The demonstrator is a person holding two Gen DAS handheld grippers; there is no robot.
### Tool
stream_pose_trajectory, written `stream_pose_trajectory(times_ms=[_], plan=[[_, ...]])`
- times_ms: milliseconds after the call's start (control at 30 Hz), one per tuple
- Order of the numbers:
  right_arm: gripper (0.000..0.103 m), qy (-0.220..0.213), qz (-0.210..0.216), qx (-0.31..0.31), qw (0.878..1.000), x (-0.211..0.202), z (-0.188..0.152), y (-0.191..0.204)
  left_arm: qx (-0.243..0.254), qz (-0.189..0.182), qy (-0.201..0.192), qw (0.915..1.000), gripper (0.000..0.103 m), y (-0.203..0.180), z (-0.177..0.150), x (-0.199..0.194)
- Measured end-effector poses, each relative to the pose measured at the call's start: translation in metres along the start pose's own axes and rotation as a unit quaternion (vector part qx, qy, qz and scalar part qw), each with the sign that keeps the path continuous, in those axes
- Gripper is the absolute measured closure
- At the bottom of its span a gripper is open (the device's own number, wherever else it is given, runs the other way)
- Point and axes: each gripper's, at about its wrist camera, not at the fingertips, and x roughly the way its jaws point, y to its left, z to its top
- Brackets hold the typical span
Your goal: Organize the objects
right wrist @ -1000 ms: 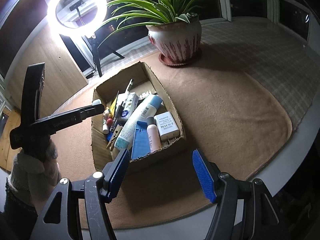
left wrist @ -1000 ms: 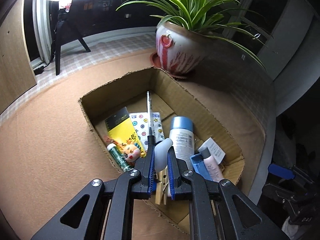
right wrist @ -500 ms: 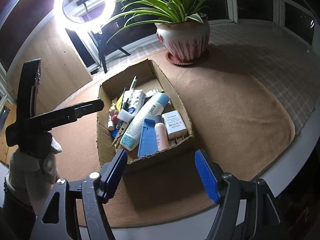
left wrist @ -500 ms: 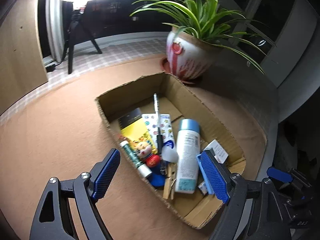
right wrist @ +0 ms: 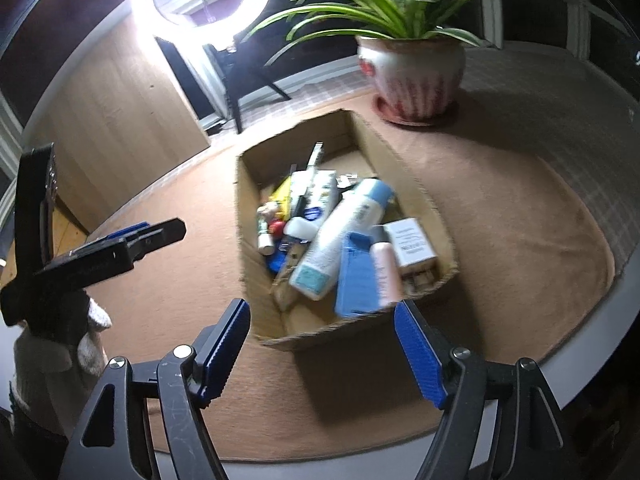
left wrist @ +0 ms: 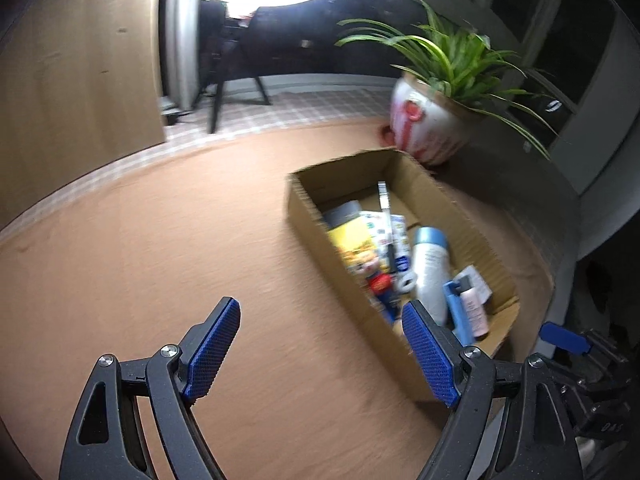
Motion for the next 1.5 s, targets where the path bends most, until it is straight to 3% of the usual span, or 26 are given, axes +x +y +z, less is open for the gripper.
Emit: stream_pose_trajectory(times_ms=[500,967,1500], plan=[[0.032,0.014,0.020,-0.079,0.997,0.024,-0.008,0.103,-0.039,0.077,-0.034,0.9957,0.011,0.081,-0.057,-0.080],[0.032,-0.001,0.014,-0.153,0.988,0.037,-0.026,0.187,-0.103,0.108,-0.034,0.9882,0.011,0.145,-0.103,-0.125],[0.032,-0.009,0.013,-0.192,0.981,0.047,-0.040,0.230,-0.154,0.142,-0.028,0.9774,0.011,0.186,-0.135,-0.148]])
